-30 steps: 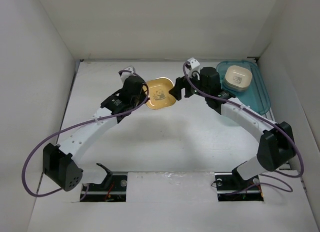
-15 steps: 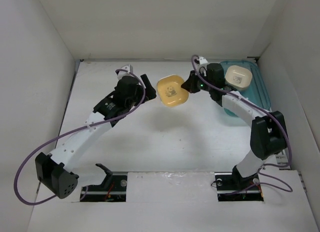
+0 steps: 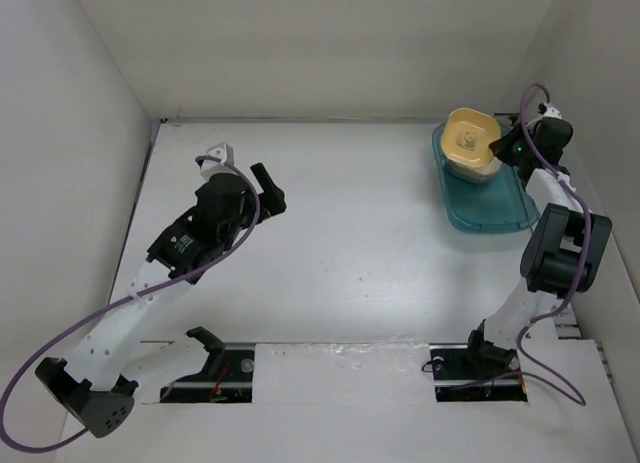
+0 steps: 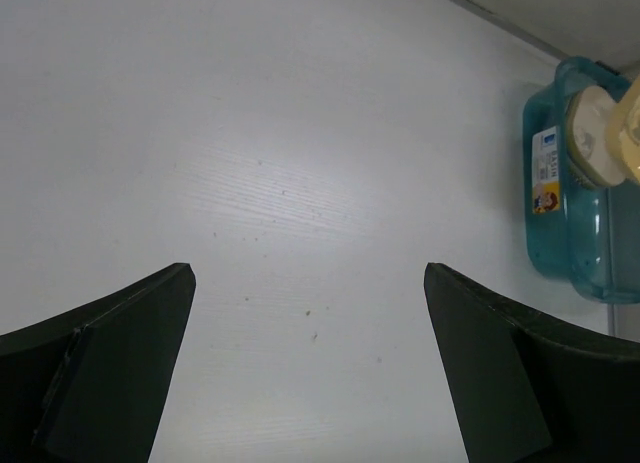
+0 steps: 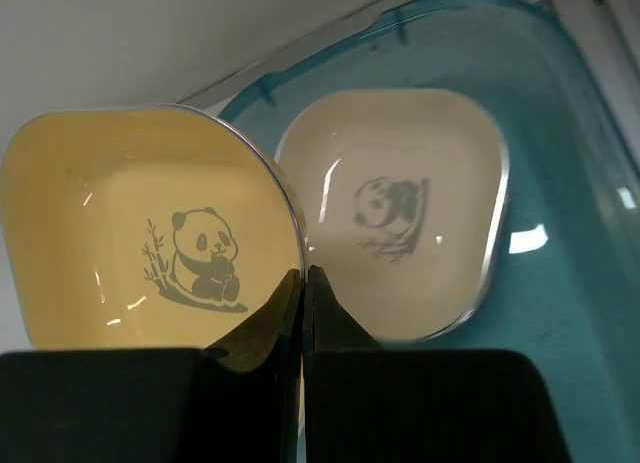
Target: Place the plates into the plastic bin on the countertop
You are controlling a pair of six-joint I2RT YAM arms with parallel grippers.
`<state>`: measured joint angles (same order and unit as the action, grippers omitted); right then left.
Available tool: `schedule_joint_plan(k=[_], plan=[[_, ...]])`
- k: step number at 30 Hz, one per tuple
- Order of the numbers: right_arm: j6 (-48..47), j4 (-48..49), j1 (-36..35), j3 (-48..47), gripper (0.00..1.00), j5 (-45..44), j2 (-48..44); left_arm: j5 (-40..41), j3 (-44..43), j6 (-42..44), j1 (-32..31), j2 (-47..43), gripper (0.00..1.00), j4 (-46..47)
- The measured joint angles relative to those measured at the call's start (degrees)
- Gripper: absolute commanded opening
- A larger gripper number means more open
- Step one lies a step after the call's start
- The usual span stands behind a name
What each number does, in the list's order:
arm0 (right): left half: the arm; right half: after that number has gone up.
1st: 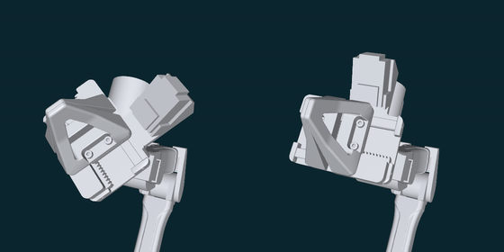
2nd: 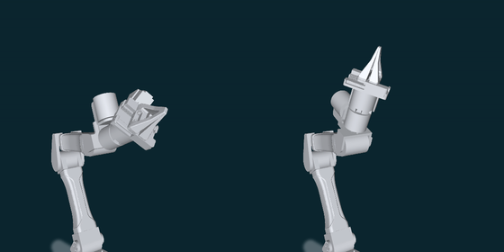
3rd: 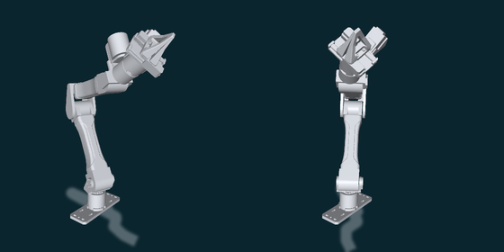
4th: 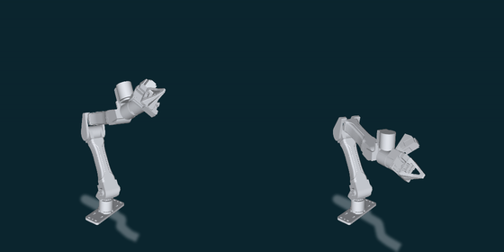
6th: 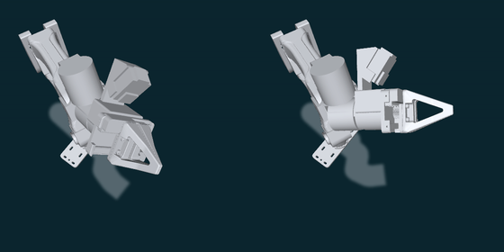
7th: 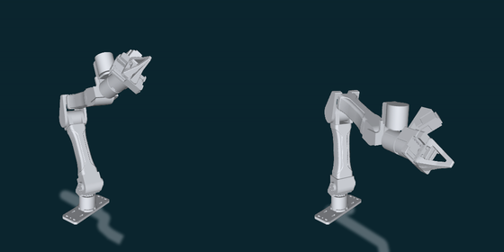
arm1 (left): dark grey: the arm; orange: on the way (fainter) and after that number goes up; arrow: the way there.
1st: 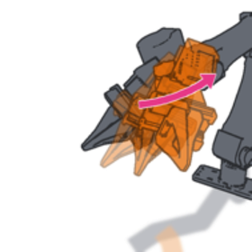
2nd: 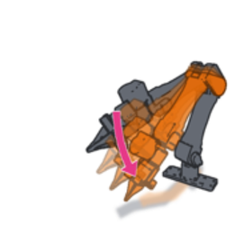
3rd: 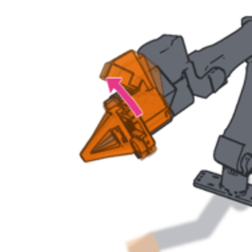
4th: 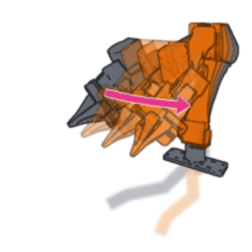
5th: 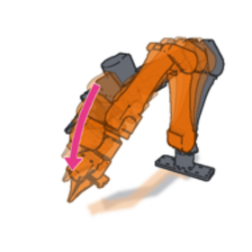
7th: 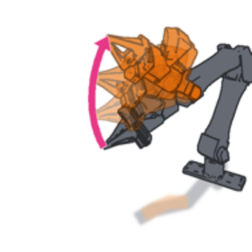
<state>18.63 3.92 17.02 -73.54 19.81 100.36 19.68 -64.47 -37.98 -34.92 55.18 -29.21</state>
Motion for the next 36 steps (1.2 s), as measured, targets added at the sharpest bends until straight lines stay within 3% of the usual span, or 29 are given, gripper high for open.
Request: schedule_joint_plan(k=[8, 9, 10, 11, 12, 13, 14, 23, 31, 36], plan=[[0.26, -5.2, 3.82, -15.45, 0.03, -3.72, 13.09, -1.09, 5.25, 1.81, 0.0, -0.55, 1.0, -2.4], [0.2, -5.55, 3.82, -16.0, 0.18, -4.11, 13.77, -1.25, 5.64, 1.95, 0.0, -0.76, 1.0, -2.43], [0.2, -6.19, 3.82, -16.31, 0.55, -4.33, 14.23, -1.4, 5.86, 2.12, 0.0, -1.01, 1.0, -2.45], [0.44, -6.91, 3.82, -16.41, 0.63, -4.44, 14.56, -1.57, 5.9, 2.25, 0.0, -1.25, 1.0, -2.47], [0.17, -7.26, 3.82, -16.41, 0.78, -4.5, 14.67, -1.68, 5.9, 2.4, 0.0, -1.49, 1.0, -2.38], [0.22, -7.98, 3.82, -16.41, 0.84, -4.39, 14.67, -1.7, 5.9, 2.49, 0.0, -1.79, 1.0, -2.36], [0.17, -8.28, 3.82, -16.44, 1.0, -4.5, 14.6, -1.73, 5.9, 2.6, 0.0, -2.1, 1.0, -2.36], [0.98, -8.57, 2.34, -13.11, 1.0, 0.66, 2.84, 0.15, 5.9, 2.32, 0.0, -3.08, 1.0, -2.4], [-0.52, -6.45, -6.62, -7.37, 1.0, 3.41, -4.31, 1.88, 5.9, 1.42, 0.0, -3.08, 1.0, -3.02], [-5.03, -12.76, -15.56, 1.4, 1.0, -2.67, -13.14, 3.85, 5.25, 1.18, 0.0, -2.95, 1.0, -4.83]])
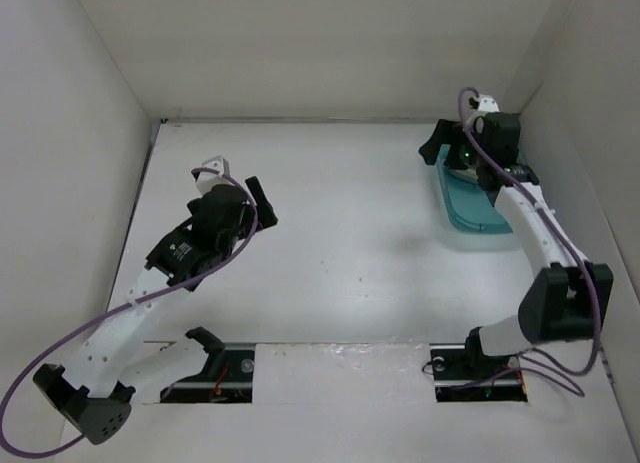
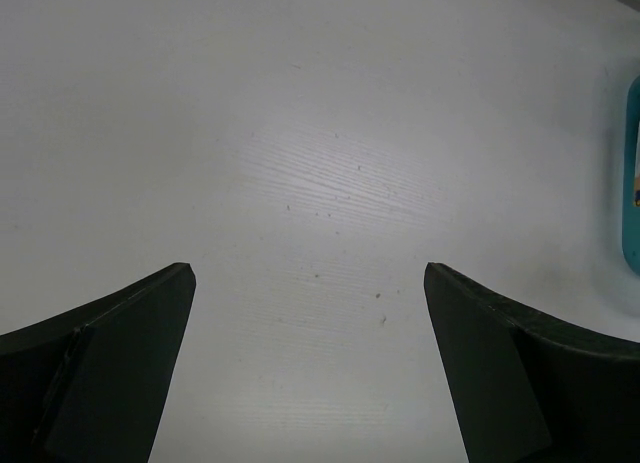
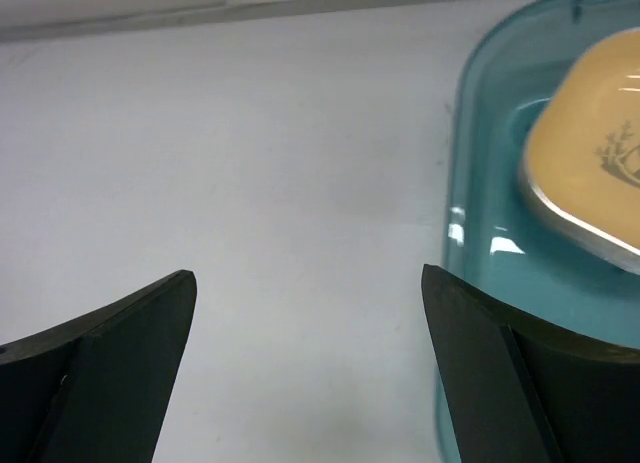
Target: Place the plates into the plastic bin on the countertop
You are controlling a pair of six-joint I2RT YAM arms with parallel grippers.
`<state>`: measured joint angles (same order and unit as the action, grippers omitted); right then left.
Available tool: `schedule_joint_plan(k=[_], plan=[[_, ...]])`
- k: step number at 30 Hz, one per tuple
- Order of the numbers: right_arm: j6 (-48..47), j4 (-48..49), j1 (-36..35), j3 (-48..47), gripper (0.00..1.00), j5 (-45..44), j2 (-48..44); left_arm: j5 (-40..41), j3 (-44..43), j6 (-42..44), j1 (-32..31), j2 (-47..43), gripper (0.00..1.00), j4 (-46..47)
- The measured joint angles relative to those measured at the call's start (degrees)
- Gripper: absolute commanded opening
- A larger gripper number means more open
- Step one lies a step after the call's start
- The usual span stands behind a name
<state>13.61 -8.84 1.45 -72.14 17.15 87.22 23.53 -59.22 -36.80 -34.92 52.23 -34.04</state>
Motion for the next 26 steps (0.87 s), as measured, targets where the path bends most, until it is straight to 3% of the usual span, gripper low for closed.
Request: schedule_joint_plan(k=[8, 11, 17, 26], plan=[[-12.0, -15.02, -25.03, 0.35, 1.0, -20.0, -33.2, 6.01, -7.85, -0.13, 0.0, -0.04, 1.0, -5.66], [-14.8, -21.97, -29.92, -1.18, 1.0, -28.02, -43.52, 8.92, -11.47, -0.11, 0.0, -1.73, 1.0, -8.04], [-16.65, -35.8, -36.26, -3.52, 1.0, -38.34, -52.65, 13.42, -14.45, -0.63, 0.0, -10.71, 1.0, -12.59], [-17.11, -45.79, -36.74, -5.09, 1.0, -44.85, -57.86, 15.58, -14.43, -1.64, 0.0, -22.71, 1.0, -15.23]])
